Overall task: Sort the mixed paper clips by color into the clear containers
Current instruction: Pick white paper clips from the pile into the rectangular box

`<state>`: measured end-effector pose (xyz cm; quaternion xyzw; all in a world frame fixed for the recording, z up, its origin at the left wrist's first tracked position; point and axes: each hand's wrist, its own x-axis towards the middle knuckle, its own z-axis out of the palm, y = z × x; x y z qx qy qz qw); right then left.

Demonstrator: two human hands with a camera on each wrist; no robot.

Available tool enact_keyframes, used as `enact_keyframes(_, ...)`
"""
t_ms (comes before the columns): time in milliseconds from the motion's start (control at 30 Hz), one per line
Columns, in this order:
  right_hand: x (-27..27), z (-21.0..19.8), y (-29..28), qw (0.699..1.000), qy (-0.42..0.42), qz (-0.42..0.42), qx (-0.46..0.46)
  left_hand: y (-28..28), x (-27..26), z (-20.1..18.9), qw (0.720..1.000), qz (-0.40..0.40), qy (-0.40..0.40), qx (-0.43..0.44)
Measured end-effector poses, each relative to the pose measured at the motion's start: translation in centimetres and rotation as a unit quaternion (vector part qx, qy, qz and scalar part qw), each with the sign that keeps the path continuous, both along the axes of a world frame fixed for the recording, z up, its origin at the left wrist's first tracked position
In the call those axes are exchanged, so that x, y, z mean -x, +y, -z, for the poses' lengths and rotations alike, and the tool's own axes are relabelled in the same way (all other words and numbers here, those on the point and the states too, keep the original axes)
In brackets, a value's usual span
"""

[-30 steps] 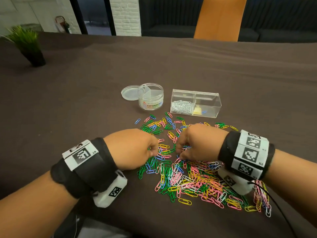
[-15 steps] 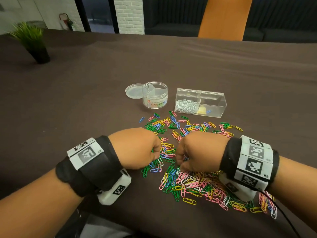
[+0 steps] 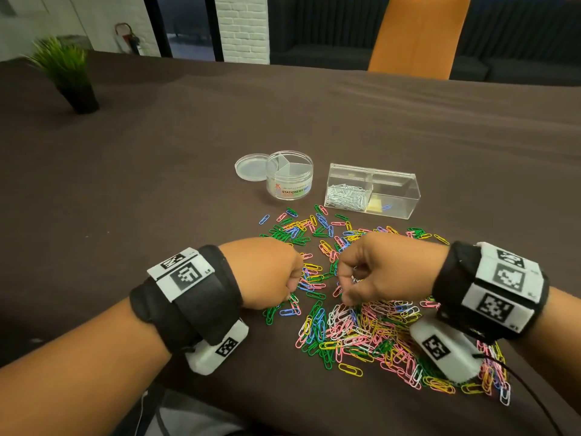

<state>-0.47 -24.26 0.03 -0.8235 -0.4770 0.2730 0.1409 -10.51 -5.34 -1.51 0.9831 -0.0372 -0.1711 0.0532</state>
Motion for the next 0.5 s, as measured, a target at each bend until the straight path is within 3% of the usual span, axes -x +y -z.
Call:
enact_keyframes(333,-1.4,0.2,-1.3,0.996,0.081,0.036,-0.005,0.4,0.1,-0.2,0.999,-0.014,-0.029,0.012)
enact_keyframes(500,-1.1,0.1,-1.5,0.997,0.076,0.035,0.001,-0.2,-0.3,0.2,1.000,-0.004,-0.019,-0.019)
